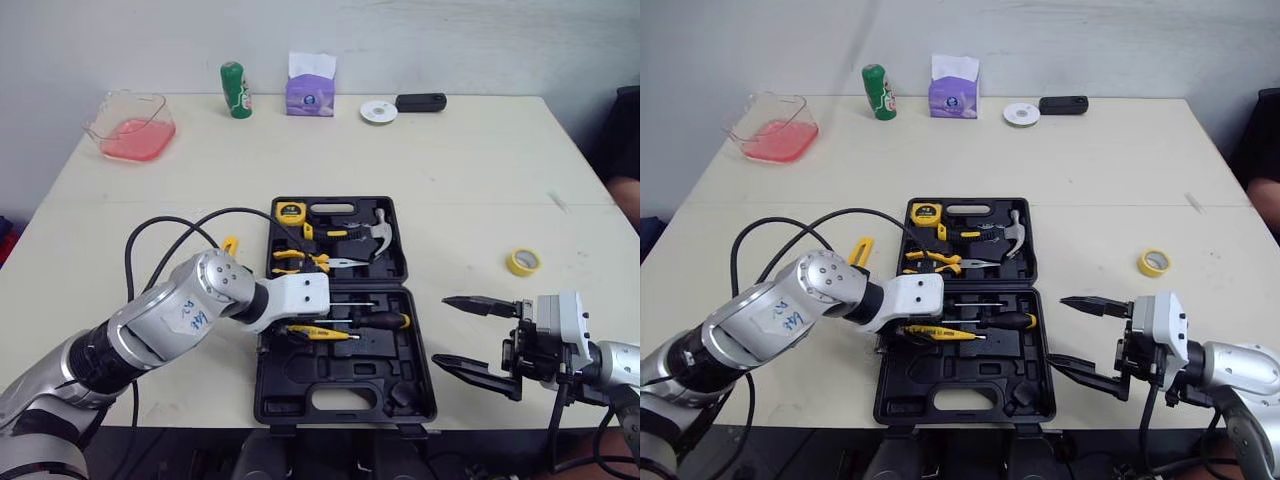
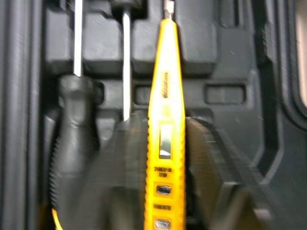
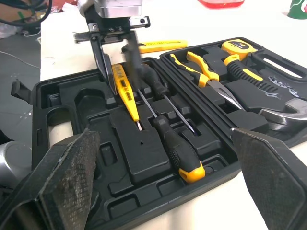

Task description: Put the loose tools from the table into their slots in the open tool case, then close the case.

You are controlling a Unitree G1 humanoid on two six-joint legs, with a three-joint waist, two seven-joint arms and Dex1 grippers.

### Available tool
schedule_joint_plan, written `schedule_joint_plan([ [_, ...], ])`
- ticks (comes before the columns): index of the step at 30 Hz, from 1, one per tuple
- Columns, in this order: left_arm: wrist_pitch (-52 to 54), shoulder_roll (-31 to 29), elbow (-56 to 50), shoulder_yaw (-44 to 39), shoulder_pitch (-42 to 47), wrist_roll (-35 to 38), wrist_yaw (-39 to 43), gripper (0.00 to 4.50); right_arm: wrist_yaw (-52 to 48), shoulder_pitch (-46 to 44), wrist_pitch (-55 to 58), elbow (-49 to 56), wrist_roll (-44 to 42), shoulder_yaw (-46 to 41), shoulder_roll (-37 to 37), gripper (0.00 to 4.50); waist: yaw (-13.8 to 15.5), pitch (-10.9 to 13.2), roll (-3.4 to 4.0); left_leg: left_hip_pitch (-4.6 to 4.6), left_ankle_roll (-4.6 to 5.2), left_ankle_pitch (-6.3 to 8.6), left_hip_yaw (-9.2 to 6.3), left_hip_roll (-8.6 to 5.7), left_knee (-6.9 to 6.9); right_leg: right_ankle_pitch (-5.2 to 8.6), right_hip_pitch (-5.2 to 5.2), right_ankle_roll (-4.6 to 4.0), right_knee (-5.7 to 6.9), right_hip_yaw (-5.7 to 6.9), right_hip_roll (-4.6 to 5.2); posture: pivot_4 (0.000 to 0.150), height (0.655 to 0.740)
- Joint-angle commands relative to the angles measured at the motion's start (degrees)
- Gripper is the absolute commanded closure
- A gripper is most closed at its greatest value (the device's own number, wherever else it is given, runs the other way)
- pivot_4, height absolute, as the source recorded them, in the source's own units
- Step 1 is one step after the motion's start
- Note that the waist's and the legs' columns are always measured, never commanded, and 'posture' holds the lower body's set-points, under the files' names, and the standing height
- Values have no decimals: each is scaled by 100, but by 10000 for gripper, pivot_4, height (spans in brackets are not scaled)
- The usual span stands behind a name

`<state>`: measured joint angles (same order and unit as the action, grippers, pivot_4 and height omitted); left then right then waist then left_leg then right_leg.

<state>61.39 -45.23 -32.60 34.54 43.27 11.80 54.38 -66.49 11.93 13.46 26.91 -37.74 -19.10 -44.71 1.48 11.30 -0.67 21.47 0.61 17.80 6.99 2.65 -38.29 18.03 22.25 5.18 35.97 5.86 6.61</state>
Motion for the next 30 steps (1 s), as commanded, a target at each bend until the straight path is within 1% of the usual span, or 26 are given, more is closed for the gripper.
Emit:
schedule_joint_plan([
  [1, -32, -17, -234, -267, -24, 250, 143, 12628, -20, 10, -119, 118, -66, -60, 32, 0, -3, 0, 0, 0, 0, 0, 0, 0, 0, 0, 0, 0, 0, 0, 0, 1500, 7400],
  [5, -221, -233, -369, -460, -130, 448, 358, 12628, -19, 6, -118, 116, -63, -47, 37, 0, -22, 0, 0, 0, -1, 0, 2, 3, 1, 0, 5, 0, 2, -1, -3, 1500, 7400],
  [8, -419, -220, -306, -831, -354, 613, 323, 12628, -27, 22, -120, 118, -55, -42, 43, 0, -12, 0, 0, 0, -2, -1, 5, 2, 1, 0, 9, 0, 5, 0, -2, 1500, 7400],
  [11, -1004, -218, -200, -1004, -581, 547, 334, 12628, -30, 28, -121, 119, -46, -30, 48, 0, -11, 0, 0, 2, -1, -1, 5, 1, 1, 0, 8, 0, 4, 0, 0, 1500, 7400],
  [12, -1962, -15, -4, -1523, -1009, 751, 481, 12628, -42, 22, -138, 90, -36, -32, 50, 0, -11, 0, 1, 2, -1, -1, 5, 1, 1, 0, 8, 0, 4, 0, 0, 1500, 7400],
  [14, -3178, 250, 258, -2177, -1556, 1007, 690, 12628, -55, 15, -163, 52, -23, -32, 52, 0, -14, -3, 6, 0, 0, 0, 8, 1, 2, 0, 8, 0, 3, 0, 4, 1500, 7400],
  [15, -3603, 307, 437, -2431, -1843, 1073, 808, 15051, -69, 9, -185, 16, -18, -40, 48, 0, -24, -2, 4, 3, 0, 0, 8, 4, 1, 0, 9, 0, 2, 1, 3, 1500, 7400],
  [17, -4192, 349, 756, -2677, -2220, 1018, 938, 20806, -84, -5, -222, -41, -11, -54, 40, 0, -28, -3, 4, 3, -1, 0, 8, 7, 0, 0, 11, -1, 4, 2, 2, 1500, 7400],
  [18, -4559, 347, 930, -2754, -2414, 928, 997, 25492, -104, -15, -254, -81, 5, -59, 32, 0, -27, -5, 6, 3, -1, -1, 8, 6, 0, 0, 12, -2, 5, 4, 2, 1500, 7400],
  [20, -4972, 415, 1113, -2822, -2600, 884, 1051, 34737, -124, -37, -296, -139, 29, -57, 35, 0, -20, -5, 6, -4, -1, -1, 11, 5, 0, 0, 9, -2, 8, 8, 3, 1500, 7400],
  [22, -4960, 494, 1188, -2901, -2810, 1062, 1040, 44321, -136, -48, -332, -173, 43, -46, 38, 0, -1, -4, 6, -2, 3, 2, 12, 3, 0, -1, 9, -2, 6, 10, 5, 1500, 7400],
  [25, -5016, 515, 1261, -2897, -3069, 1051, 1021, 44762, -165, -48, -384, -224, 59, -40, 33, 0, -9, -5, 6, 1, 11, 7, 11, 3, 0, -1, 8, 0, 1, 7, 9, 1500, 7400],
  [30, -5099, 512, 1387, -2830, -3201, 883, 942, 44762, -195, -68, -440, -280, 83, -43, 40, 0, -14, -5, 6, -1, 11, 7, 12, 3, 2, -2, 9, 0, 4, 7, 7, 1500, 7400],
])
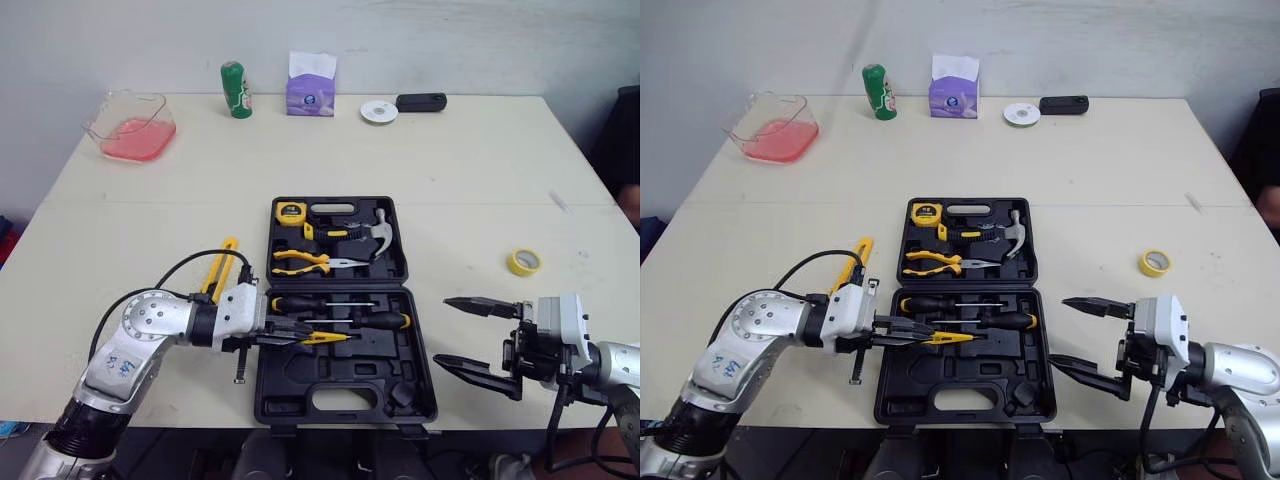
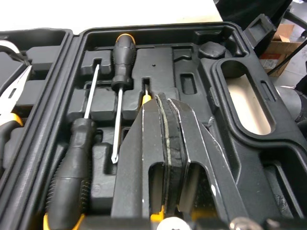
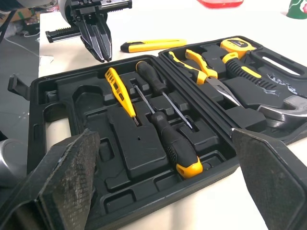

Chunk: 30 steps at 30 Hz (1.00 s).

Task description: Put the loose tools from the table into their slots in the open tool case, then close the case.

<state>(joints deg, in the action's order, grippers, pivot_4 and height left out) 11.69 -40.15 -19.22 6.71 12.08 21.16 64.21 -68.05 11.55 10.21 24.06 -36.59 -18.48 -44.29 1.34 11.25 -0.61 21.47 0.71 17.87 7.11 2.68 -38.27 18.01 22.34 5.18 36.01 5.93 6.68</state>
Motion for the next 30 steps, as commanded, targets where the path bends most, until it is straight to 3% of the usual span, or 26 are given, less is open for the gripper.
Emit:
schedule_joint_plan([
  [1, -148, 4, 101, 19, -144, -171, -94, 44762, -46, -43, -145, -21, -20, -98, 4, 0, -1, 0, 0, 0, 0, 0, 0, 0, 0, 0, 0, 0, 0, 1, 0, 1500, 7400],
  [16, -126, 174, 462, 328, -162, -786, -461, 44762, -38, -4, -252, -73, 31, -55, 45, 0, -3, 0, 0, -1, 0, 1, 2, 1, 4, 0, 2, 0, 0, 1, 1, 1500, 7400],
  [30, 297, 180, 502, 543, -142, -864, -468, 44762, 14, -9, -292, -137, 85, -76, 68, 0, -3, -1, 1, -3, 1, 1, 2, 1, 4, 0, 1, 0, 0, 0, 2, 1500, 7400],
])
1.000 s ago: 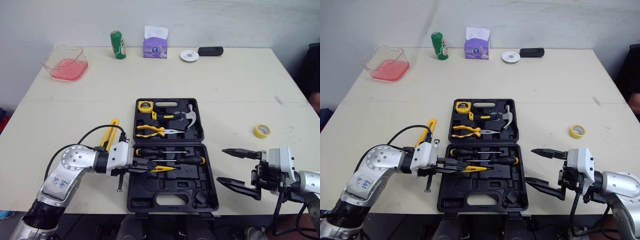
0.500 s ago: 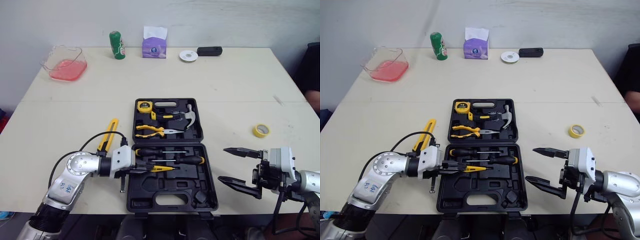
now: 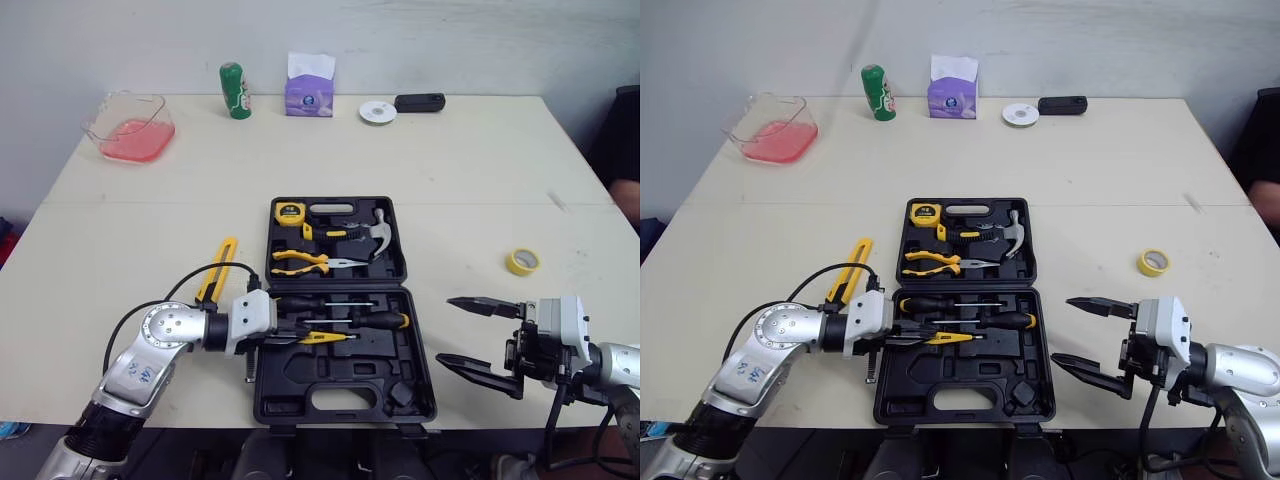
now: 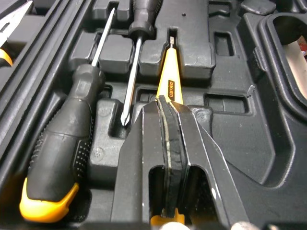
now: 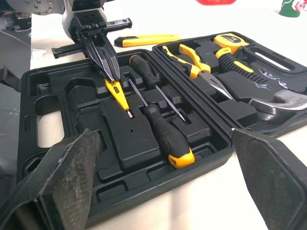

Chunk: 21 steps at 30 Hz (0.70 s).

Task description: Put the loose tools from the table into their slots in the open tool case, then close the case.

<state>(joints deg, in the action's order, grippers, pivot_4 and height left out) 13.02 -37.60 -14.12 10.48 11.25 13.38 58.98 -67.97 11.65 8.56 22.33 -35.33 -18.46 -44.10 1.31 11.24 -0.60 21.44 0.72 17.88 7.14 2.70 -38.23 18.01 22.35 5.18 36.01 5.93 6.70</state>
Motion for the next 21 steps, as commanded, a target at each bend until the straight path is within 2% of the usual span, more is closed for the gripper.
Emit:
schedule_joint_plan([
  [1, 206, -76, -13, 176, -60, -80, 56, 44762, 11, -20, -130, 33, -38, -75, 52, 0, 0, 0, 0, 0, 0, 0, 0, 0, 0, 0, 0, 0, 0, 0, 0, 1500, 7400],
  [8, 751, -147, 39, 490, -21, -401, -147, 44762, 103, -28, -212, -85, 61, -31, 144, 0, 6, -20, 6, -11, 1, 1, -1, -1, 0, 0, -12, 0, -3, -1, 1, 1500, 7400],
  [11, 747, -77, 1, 483, -24, -324, -237, 44762, 135, -93, -222, -123, 94, 7, 177, 0, 3, -32, 14, -31, 18, 18, -5, 1, 5, 0, -35, 0, -10, -4, 3, 1500, 7400],
  [14, 644, -16, -131, 344, -26, -119, -249, 44762, 121, -187, -250, -214, 125, 20, 182, 0, 2, -35, 19, -33, 20, 21, -9, 1, 4, 0, -38, 0, -11, -8, 7, 1500, 7400],
  [21, 655, 11, -768, -559, 93, 827, -83, 44762, 55, -204, -535, -550, 187, -217, 180, 0, -2, -34, 18, -18, 8, 14, -14, 1, 4, 0, -31, 0, -13, -4, 7, 1500, 7400],
])
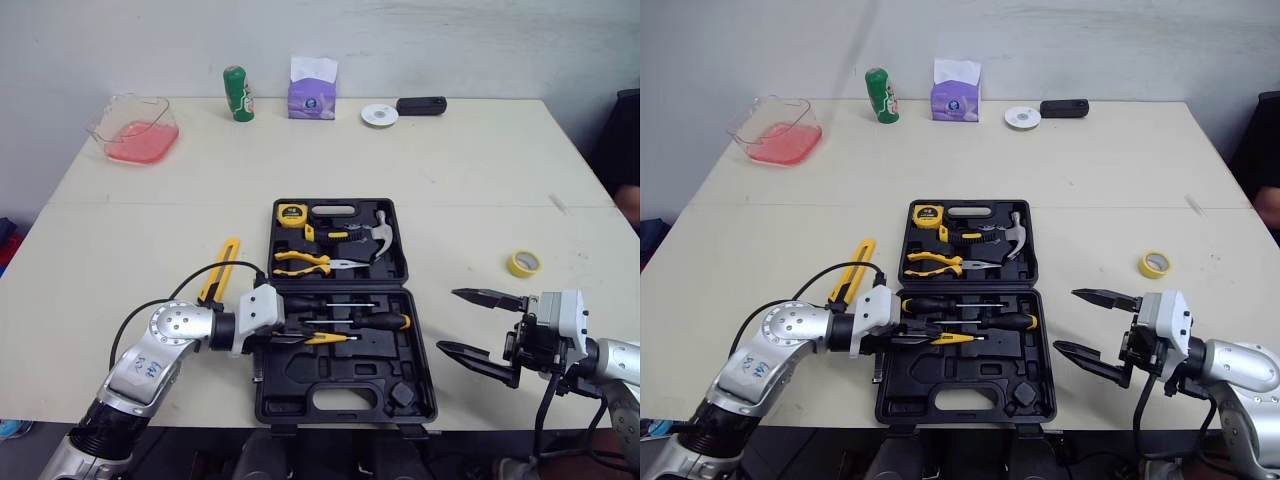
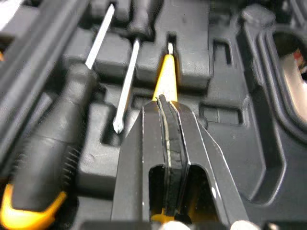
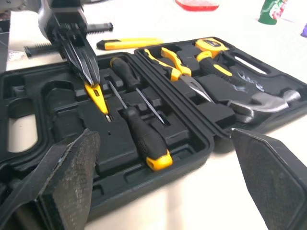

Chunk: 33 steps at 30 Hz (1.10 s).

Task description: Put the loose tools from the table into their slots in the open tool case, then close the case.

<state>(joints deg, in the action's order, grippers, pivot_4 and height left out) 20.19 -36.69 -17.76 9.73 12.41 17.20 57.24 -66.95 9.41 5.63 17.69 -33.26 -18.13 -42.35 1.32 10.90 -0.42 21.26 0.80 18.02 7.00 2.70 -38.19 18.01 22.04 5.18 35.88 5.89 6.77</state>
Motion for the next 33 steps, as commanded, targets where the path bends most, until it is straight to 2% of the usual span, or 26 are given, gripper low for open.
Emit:
schedule_joint_plan([
  [1, -13, -113, -475, -684, -75, 661, 134, 44762, -70, 37, -339, -194, 8, -318, -1, 0, -3, 0, 0, 0, -5, -3, 0, 0, 0, 0, 0, 0, 0, 0, 0, 1500, 7400],
  [4, -138, -235, -311, -1689, -530, 1063, 103, 44762, -128, 142, -597, -657, 89, -637, -78, 0, -44, 0, 0, -3, -5, -3, 3, 1, 1, 0, -1, 0, -1, 0, -1, 1500, 7400],
  [5, -216, -295, -177, -2019, -735, 1090, 81, 41780, -143, 158, -724, -826, 133, -746, -95, 0, -61, 0, 0, -3, -5, -3, 4, 2, 3, 0, 0, -1, -1, -1, -1, 1500, 7400],
  [7, -388, -368, 56, -2552, -1082, 1112, 39, 35217, -198, 148, -1029, -1146, 247, -903, -124, 0, -109, 0, 0, -5, -6, -3, 5, 5, 4, 1, 1, -2, -1, 1, -2, 1500, 7400],
  [10, -600, -351, 389, -3319, -1460, 1126, -189, 21918, -156, 6, -1510, -1721, 403, -1123, -114, 0, -139, 2, -2, -4, 10, 6, 4, 3, 5, 2, 1, -3, -2, 5, -2, 1500, 7400],
  [14, -829, -283, 659, -3914, -1817, 1071, -406, 2421, -83, -70, -2013, -2275, 577, -1278, -101, 0, -129, 2, -3, -3, 9, 12, 1, 3, 6, 2, 0, -3, -4, 5, 4, 1500, 7400],
  [15, -947, -233, 817, -4262, -2011, 1045, -527, 288, 11, -62, -2232, -2571, 668, -1414, -105, 0, -141, 2, -4, -3, 6, 12, 0, 3, 6, 2, 0, -3, -6, 5, 13, 1500, 7400],
  [18, -1158, -25, 1214, -5207, -2509, 1104, -965, 288, 352, -42, -2824, -3635, 871, -1825, -152, 0, -152, 4, -7, -3, -5, 15, 11, -1, 12, 4, 8, -6, -7, 15, 52, 1500, 7400],
  [23, -1240, 144, 1728, -5939, -2749, 1093, -1665, 288, 883, -54, -3306, -5022, 1025, -2199, -253, 0, -156, 7, -17, -3, 9, 28, 20, -3, 13, 2, 4, -3, -21, 20, 60, 1500, 7400],
  [33, -1207, 237, 2551, -6674, -2688, 950, -3264, 288, 2101, 264, -4166, -7016, 1427, -2435, -706, 0, -166, 6, -17, -11, -14, 58, 17, -1, 16, 1, 2, -8, -20, 18, 68, 1500, 7400],
])
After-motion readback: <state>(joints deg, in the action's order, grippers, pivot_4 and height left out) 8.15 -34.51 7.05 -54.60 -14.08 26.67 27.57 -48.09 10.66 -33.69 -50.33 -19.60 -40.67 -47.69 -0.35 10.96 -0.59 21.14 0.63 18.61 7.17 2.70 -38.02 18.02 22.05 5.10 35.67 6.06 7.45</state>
